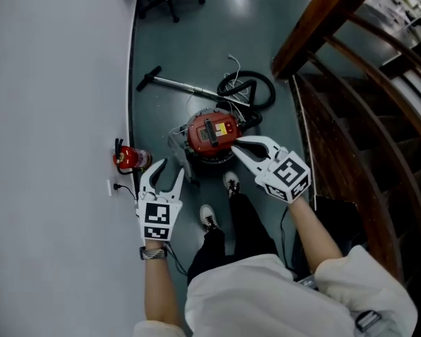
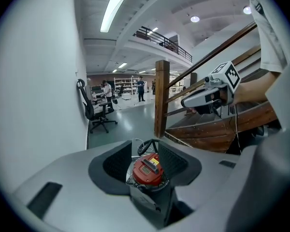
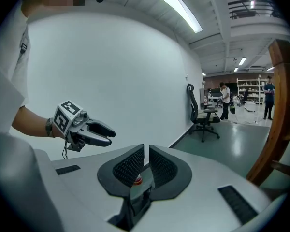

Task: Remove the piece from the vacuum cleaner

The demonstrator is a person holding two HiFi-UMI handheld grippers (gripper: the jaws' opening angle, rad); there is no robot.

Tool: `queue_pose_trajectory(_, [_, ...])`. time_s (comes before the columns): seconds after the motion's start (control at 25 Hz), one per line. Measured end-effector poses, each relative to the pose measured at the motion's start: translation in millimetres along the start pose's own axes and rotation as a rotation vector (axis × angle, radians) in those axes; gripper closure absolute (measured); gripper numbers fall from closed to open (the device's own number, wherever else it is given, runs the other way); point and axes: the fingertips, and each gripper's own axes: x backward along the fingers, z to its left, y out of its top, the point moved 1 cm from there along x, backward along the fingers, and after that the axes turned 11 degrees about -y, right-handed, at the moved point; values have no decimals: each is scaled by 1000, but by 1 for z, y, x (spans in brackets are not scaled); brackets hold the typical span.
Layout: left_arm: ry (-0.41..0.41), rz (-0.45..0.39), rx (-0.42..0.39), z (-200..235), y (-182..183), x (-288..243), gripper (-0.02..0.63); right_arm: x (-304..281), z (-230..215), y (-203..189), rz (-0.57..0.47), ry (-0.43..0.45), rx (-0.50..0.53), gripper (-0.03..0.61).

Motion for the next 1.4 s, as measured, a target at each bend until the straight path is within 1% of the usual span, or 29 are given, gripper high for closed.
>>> queue_pose_trajectory(0.12, [2, 28, 27, 9, -19, -22, 442, -15, -19, -28, 42, -7, -35, 545])
queue_pose_trajectory(0.28, [10, 51, 77, 24, -51, -50, 442, -37, -36, -67, 86, -13, -52, 542])
queue_pose_trajectory(0.32, [9, 60, 87, 26, -60, -57, 442, -43, -39, -77, 98, -9, -58, 534])
queue_pose_trajectory(0.44, [10, 81, 126, 32, -84, -79, 442, -61, -44, -104, 138, 9, -71, 467])
queue_pose_trajectory(0.68, [45, 97, 218, 44, -131, -116, 442, -96, -51, -141, 158, 11, -123, 438])
queue_pose_trajectory(0.84, [60, 124, 264, 52, -165, -139, 442, -121, -56, -168, 177, 34, -145, 409])
queue_pose_trajectory(1.0, [84, 171, 330, 60, -214, -161, 442, -144, -63, -205, 219, 51, -167, 387])
queue_pose_trajectory(1.12, [100, 192, 384, 68, -245, -176, 442, -164, -69, -232, 240, 52, -156, 378])
queue_pose_trajectory(1.2, [100, 203, 397, 71, -261, -187, 442, -178, -72, -248, 256, 54, -150, 377])
queue_pose_trajectory(1.4, [79, 247, 388, 69, -294, -211, 442, -203, -80, -288, 293, 33, -164, 361])
